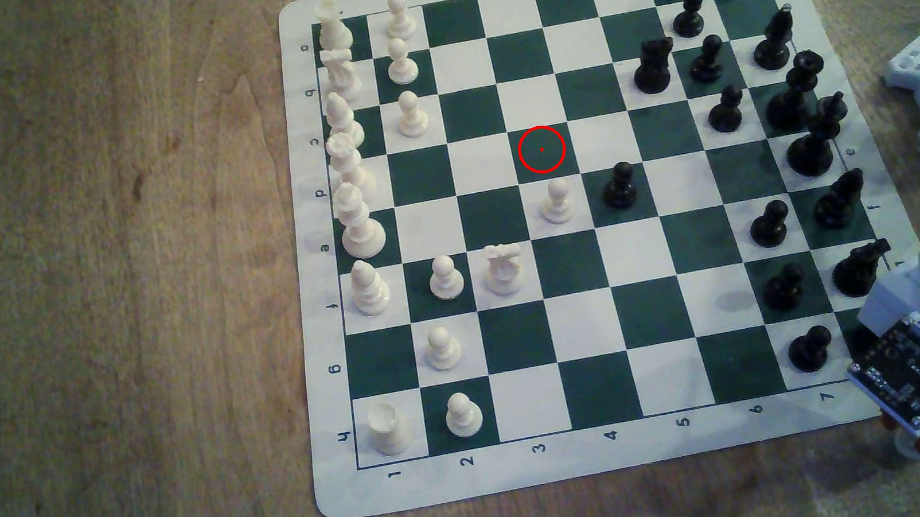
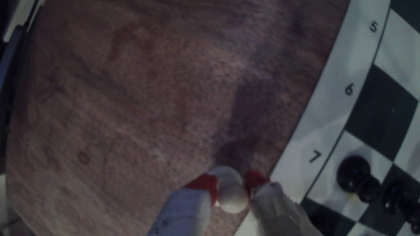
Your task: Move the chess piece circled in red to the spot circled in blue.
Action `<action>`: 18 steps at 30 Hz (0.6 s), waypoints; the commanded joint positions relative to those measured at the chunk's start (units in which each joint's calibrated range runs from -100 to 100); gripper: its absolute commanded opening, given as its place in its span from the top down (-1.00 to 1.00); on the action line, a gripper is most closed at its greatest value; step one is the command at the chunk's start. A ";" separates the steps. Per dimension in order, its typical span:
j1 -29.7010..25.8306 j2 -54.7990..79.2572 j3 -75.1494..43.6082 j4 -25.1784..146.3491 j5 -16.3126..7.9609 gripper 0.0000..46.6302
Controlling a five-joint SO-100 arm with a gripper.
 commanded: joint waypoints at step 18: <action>-0.98 -1.48 -4.52 6.47 1.81 -0.68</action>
